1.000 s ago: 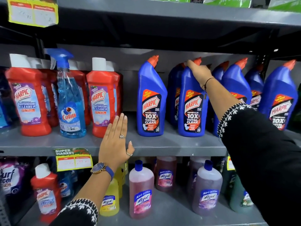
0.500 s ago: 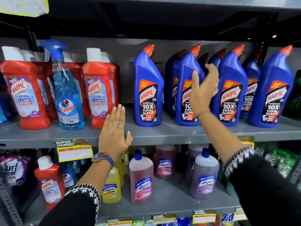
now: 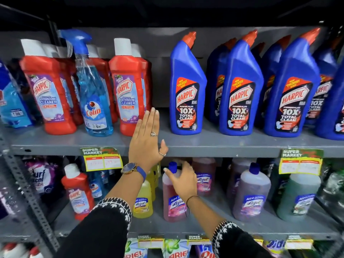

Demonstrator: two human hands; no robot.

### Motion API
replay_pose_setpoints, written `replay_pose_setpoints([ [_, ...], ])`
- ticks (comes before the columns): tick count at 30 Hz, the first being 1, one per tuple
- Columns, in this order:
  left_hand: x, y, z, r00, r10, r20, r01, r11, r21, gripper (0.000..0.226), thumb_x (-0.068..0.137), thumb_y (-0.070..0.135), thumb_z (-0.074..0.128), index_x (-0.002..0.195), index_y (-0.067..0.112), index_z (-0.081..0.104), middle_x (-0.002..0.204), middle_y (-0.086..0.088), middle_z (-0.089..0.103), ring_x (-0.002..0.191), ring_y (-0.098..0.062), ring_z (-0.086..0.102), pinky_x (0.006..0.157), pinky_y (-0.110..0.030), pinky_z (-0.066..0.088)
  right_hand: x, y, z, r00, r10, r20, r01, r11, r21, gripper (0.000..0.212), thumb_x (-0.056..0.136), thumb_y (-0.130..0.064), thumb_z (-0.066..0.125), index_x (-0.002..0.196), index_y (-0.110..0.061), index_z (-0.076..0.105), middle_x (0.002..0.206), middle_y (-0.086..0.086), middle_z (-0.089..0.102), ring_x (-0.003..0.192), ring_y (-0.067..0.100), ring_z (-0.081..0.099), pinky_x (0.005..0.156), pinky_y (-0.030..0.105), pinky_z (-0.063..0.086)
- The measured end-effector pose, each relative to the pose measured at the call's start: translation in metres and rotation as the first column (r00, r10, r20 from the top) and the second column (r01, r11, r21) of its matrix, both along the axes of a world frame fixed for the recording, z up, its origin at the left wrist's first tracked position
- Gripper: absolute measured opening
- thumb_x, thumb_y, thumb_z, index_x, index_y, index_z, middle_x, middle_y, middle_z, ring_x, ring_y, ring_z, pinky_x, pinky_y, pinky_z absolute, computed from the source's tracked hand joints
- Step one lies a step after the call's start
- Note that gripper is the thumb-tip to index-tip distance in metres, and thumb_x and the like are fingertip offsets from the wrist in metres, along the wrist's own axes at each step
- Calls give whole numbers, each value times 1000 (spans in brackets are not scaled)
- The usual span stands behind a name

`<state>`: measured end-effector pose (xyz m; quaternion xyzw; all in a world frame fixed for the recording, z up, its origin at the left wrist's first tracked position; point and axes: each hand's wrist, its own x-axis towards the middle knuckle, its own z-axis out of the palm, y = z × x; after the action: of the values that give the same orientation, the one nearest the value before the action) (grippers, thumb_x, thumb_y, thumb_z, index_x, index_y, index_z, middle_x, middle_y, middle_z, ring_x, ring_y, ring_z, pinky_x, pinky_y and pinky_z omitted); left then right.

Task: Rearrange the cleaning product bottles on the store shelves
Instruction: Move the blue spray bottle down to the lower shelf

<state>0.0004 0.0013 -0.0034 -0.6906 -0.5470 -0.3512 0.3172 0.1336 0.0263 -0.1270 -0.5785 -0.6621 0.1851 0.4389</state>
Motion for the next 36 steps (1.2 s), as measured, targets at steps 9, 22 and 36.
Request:
replay_pose_setpoints([
  [9,-2,3,-2,1000,7,-12,-6,999,33,81,75,28,41,148,2,19,155,-13,22,143,-26,18,119,-31,3,-4,27,6,992,57,117,-33,980,-195,41,74,-50,62,83,-11,66,91,15,71,86,35,66,73,34,51],
  [22,0,2,-3,1000,11,-4,-10,998,60,79,74,26,40,147,0,23,152,-17,29,142,-28,22,119,-32,6,91,34,16,983,-82,163,113,976,-187,31,77,-42,62,87,-14,69,95,15,72,89,36,65,74,33,49],
  [36,7,-3,0,998,9,54,-10,999,34,82,72,25,42,147,2,21,153,-15,26,143,-25,18,118,-34,11,115,38,-14,981,-93,172,88,996,33,36,82,-45,60,79,-10,63,79,18,69,78,38,65,65,37,51],
])
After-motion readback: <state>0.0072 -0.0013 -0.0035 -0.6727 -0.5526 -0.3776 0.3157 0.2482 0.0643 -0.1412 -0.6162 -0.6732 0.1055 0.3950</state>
